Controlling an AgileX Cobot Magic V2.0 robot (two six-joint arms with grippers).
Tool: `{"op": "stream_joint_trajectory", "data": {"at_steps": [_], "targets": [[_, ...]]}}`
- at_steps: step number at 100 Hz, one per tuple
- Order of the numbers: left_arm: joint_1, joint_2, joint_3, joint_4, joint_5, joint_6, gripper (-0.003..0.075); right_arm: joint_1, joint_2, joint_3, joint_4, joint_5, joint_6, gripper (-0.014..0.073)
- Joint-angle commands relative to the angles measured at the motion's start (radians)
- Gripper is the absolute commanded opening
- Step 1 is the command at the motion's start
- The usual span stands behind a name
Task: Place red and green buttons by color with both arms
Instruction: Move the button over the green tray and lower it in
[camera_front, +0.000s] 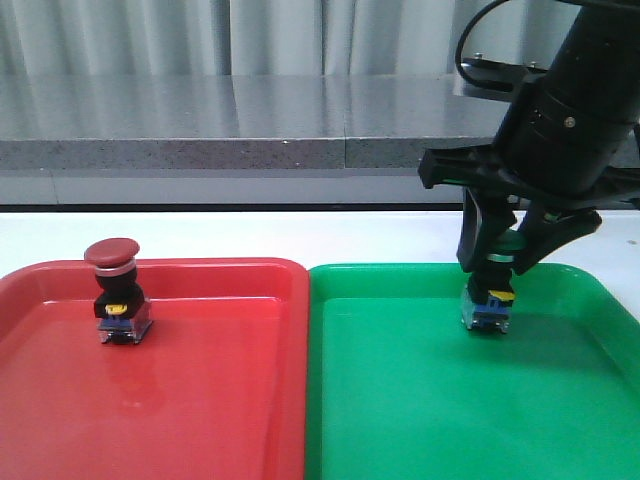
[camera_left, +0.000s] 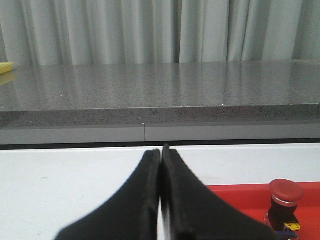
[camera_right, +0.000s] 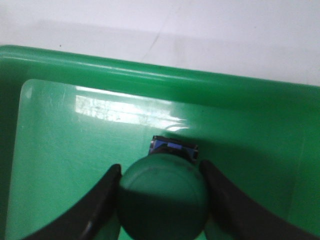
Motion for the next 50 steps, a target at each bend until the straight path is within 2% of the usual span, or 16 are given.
{"op": "stream_joint_trajectory", "data": {"at_steps": [1, 50], "targets": [[0.001, -0.023, 0.042, -0.009, -0.080, -0.011, -0.0019, -0.002, -0.041, -0.023, 0.007, -0.035, 0.001, 0.0259], [0.001, -0.023, 0.042, -0.009, -0.080, -0.011, -0.0019, -0.002, -0.041, -0.023, 0.007, -0.040, 0.000, 0.0274]]}}
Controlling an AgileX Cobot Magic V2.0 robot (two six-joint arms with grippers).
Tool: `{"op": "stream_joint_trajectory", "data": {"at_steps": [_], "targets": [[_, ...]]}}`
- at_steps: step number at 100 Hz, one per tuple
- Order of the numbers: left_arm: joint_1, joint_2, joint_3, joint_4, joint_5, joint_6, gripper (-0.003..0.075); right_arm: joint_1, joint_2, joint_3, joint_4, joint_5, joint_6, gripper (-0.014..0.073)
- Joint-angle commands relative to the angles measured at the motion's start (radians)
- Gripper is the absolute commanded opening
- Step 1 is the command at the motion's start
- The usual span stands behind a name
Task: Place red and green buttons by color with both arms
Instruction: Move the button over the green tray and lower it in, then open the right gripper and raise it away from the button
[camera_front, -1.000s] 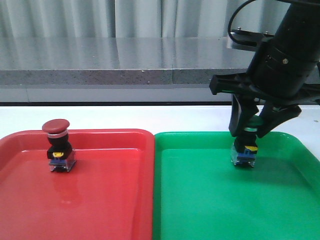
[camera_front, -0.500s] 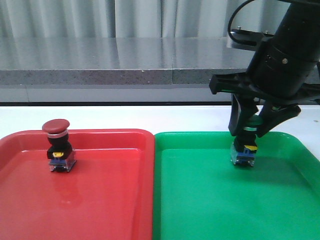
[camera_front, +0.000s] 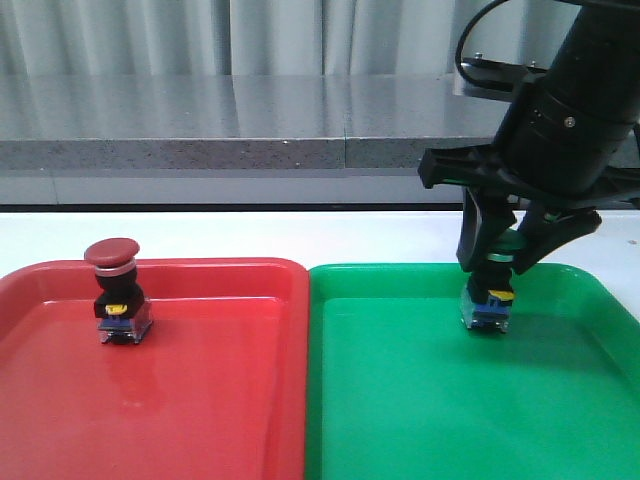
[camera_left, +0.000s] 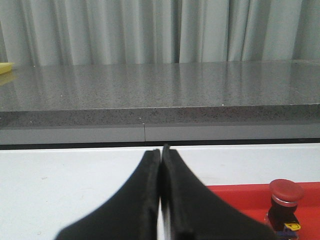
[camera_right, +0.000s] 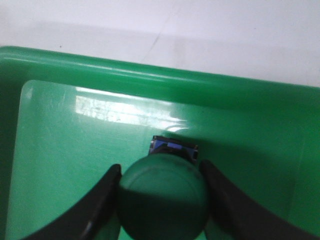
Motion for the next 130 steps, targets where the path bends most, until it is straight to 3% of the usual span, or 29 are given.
{"op": "stream_joint_trajectory", "data": {"at_steps": [1, 23, 41, 78, 130], "targets": [[0.001, -0.023, 0.042, -0.009, -0.080, -0.011, -0.0019, -0.002, -0.041, -0.023, 0.007, -0.037, 0.000, 0.0276], [0.001, -0.023, 0.042, -0.009, -0.080, -0.011, -0.0019, -0.002, -0.041, -0.023, 0.007, -0.034, 0.000, 0.0468], [0.001, -0.023, 0.042, -0.009, -0.080, -0.011, -0.0019, -0.002, -0.041, -0.023, 0.007, -0.035, 0.000, 0.0562], [0.001, -0.023, 0.042, -0.009, -0.080, -0.011, -0.0019, -0.002, -0.070, -0.023, -0.003, -0.055, -0.001, 0.0568], [0.001, -0.023, 0.042, -0.009, -0.080, -0.011, -0.0019, -0.002, -0.398, -0.021, -0.196, -0.120, -0.001, 0.0549]]}}
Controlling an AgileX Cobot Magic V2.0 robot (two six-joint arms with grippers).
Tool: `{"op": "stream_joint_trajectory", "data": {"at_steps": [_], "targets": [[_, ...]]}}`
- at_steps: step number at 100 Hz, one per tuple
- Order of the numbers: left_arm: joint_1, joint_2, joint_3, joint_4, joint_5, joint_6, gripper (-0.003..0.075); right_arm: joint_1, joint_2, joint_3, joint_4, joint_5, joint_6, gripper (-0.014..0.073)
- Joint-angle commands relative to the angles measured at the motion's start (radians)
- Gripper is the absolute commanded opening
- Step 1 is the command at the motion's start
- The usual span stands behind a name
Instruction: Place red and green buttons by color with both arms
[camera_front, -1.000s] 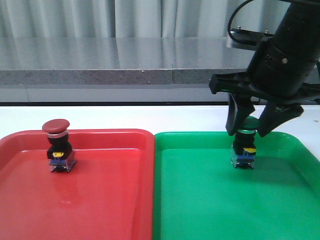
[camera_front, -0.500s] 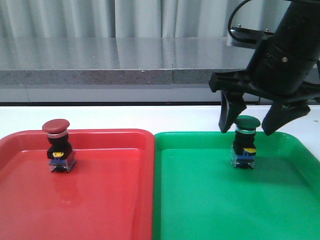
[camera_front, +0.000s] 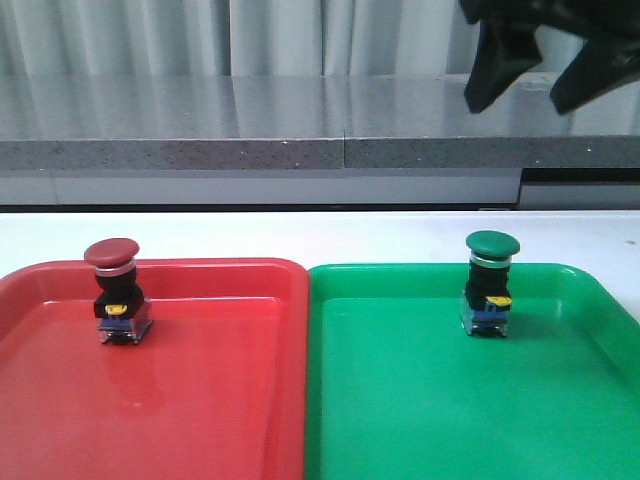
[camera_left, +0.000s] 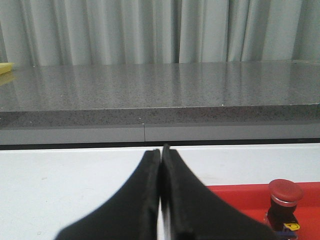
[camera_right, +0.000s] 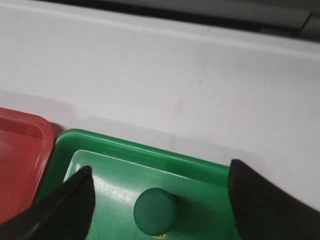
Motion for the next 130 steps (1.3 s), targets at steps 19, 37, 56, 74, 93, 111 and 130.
{"op": "stream_joint_trajectory", "data": {"at_steps": [19, 37, 56, 74, 93, 111, 130], "targets": [[0.001, -0.023, 0.042, -0.009, -0.080, -0.011, -0.0019, -0.023, -0.216, 0.000, -0.096, -0.020, 0.000, 0.0549], [0.001, -0.023, 0.042, -0.009, -0.080, -0.011, -0.0019, -0.056, -0.346, 0.079, -0.110, -0.019, 0.000, 0.0549], [0.001, -0.023, 0.042, -0.009, -0.080, -0.011, -0.0019, -0.057, -0.487, 0.190, -0.111, -0.019, 0.000, 0.0549], [0.001, -0.023, 0.042, -0.009, -0.080, -0.011, -0.0019, -0.057, -0.599, 0.279, -0.111, -0.018, 0.000, 0.0487], [0.001, -0.023, 0.042, -0.009, -0.080, -0.011, -0.0019, -0.057, -0.686, 0.332, -0.111, -0.013, 0.000, 0.0192], [0.001, -0.023, 0.042, -0.009, -0.080, -0.011, -0.0019, -0.057, -0.703, 0.341, -0.111, -0.012, 0.000, -0.0081], [0.001, -0.023, 0.042, -0.009, -0.080, -0.011, -0.0019, -0.057, -0.703, 0.341, -0.110, -0.009, 0.000, -0.0110]]}}
